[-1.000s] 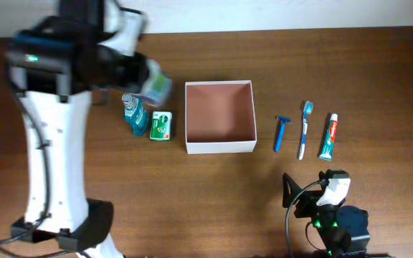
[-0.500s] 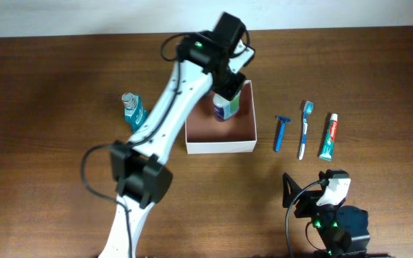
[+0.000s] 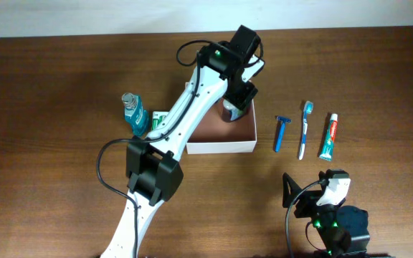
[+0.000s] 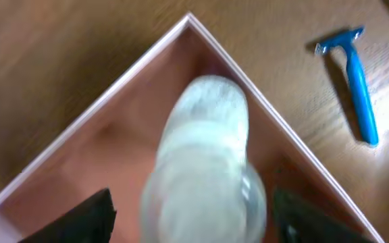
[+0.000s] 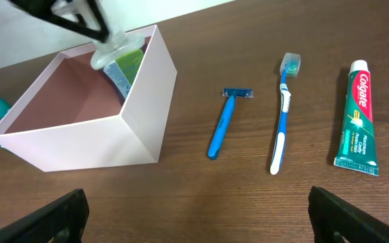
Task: Pack container
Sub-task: 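Carry the soap bottle into the box and release it, then move the left gripper to the teal mouthwash bottle and grasp it, then place the mouthwash bottle into the box beside the soap, then grasp the green Dettol soap bar with the left gripper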
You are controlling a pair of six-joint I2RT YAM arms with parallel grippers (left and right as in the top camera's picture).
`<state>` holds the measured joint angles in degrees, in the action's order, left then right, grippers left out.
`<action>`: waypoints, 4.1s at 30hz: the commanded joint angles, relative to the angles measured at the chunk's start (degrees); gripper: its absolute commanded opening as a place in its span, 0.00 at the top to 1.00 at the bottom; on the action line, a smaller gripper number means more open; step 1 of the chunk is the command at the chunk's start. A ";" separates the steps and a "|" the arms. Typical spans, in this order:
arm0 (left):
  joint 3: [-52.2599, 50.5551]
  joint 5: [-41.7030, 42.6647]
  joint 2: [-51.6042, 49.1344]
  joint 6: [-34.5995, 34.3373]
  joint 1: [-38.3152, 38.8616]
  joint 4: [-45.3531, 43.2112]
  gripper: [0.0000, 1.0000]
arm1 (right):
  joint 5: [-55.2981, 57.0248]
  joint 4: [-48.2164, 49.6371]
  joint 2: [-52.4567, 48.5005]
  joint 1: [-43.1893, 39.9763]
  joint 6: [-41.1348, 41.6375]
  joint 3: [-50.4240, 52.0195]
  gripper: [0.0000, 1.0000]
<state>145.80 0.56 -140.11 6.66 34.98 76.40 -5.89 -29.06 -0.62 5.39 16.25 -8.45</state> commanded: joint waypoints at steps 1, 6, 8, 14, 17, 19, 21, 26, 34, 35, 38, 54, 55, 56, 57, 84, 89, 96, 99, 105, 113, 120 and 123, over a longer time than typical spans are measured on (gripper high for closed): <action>11.72 -4.31 1.62 0.66 -0.63 7.85 0.19 | 0.31 -0.04 0.42 -0.39 -0.33 0.35 0.01; 26.34 -5.11 3.34 -3.82 -2.86 19.32 0.16 | 0.31 -0.04 0.42 -0.37 -0.33 0.35 0.01; 27.15 -5.88 5.64 -4.31 -4.37 20.31 0.16 | 0.31 -0.04 0.42 -0.37 -0.33 0.35 0.01; 21.07 -8.72 15.34 -4.52 -13.55 20.31 0.16 | 0.31 -0.07 0.42 -0.39 -0.33 0.35 0.01; 12.72 -7.54 20.46 -4.52 -18.38 20.31 0.16 | 0.31 -0.04 0.42 -0.37 -0.33 0.35 0.01; 5.90 -5.29 22.80 -4.50 -21.57 20.28 0.16 | 0.31 -0.04 0.42 -0.37 -0.33 0.35 0.01; 0.98 -5.16 23.28 -4.50 -23.65 20.28 0.15 | 0.31 -0.04 0.42 -0.39 -0.33 0.35 0.01; -12.31 -3.43 22.80 -4.50 -28.22 16.37 0.14 | 0.31 -0.04 0.42 -0.39 -0.33 0.35 0.01; -30.58 -1.31 22.80 -2.78 -29.31 2.60 0.16 | 0.31 -0.04 0.42 -0.37 -0.33 0.35 0.01; -32.57 -1.14 22.80 -2.32 -29.31 0.98 0.16 | 0.31 -0.04 0.42 -0.37 -0.33 0.35 0.01; -37.73 1.29 22.80 0.04 -29.31 -3.21 0.18 | 0.31 -0.04 0.42 -0.37 -0.33 0.35 0.01; -37.16 1.18 23.89 0.31 -29.24 -4.37 0.75 | 0.31 -0.04 0.42 -0.39 -0.33 0.35 0.01; -35.63 1.20 24.46 0.28 -29.24 -3.34 0.78 | 0.31 -0.04 0.42 -0.37 -0.33 0.35 0.01; -34.27 1.18 24.94 0.31 -29.11 -2.36 0.79 | 0.31 -0.04 0.42 -0.39 -0.33 0.35 0.01; -32.39 1.20 25.70 0.24 -29.00 -1.05 0.80 | 0.31 -0.04 0.42 -0.39 -0.33 0.35 0.01; -18.58 0.50 13.11 -8.92 -6.25 -6.38 0.82 | 0.31 -0.04 0.42 -0.37 -0.33 0.35 0.01; -18.58 0.52 10.78 -8.83 -5.99 -8.81 0.65 | 0.31 -0.04 0.42 -0.39 -0.33 0.35 0.01; -15.17 0.48 10.60 -8.81 -6.29 -5.33 0.16 | 0.31 -0.04 0.42 -0.39 -0.33 0.35 0.01; -8.90 0.17 10.60 -8.79 -6.82 0.57 0.16 | 0.31 -0.04 0.42 -0.39 -0.33 0.35 0.01; 8.26 -8.48 10.60 -8.79 -9.03 20.35 0.16 | 0.31 -0.04 0.42 -0.39 -0.33 0.35 0.01; 1.36 -10.99 21.51 -8.87 -12.35 20.31 0.16 | 0.31 -0.04 0.42 -0.39 -0.33 0.35 0.01; -26.25 -2.43 27.82 -10.29 -22.47 12.59 0.14 | 0.31 -0.04 0.42 -0.39 -0.33 0.35 0.01; -35.82 0.81 27.17 -10.21 -23.67 2.10 0.14 | 0.31 -0.04 0.42 -0.37 -0.33 0.35 0.01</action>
<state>119.92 -5.04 -110.26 -2.96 12.21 84.95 -5.89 -29.06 -0.62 5.39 16.25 -8.45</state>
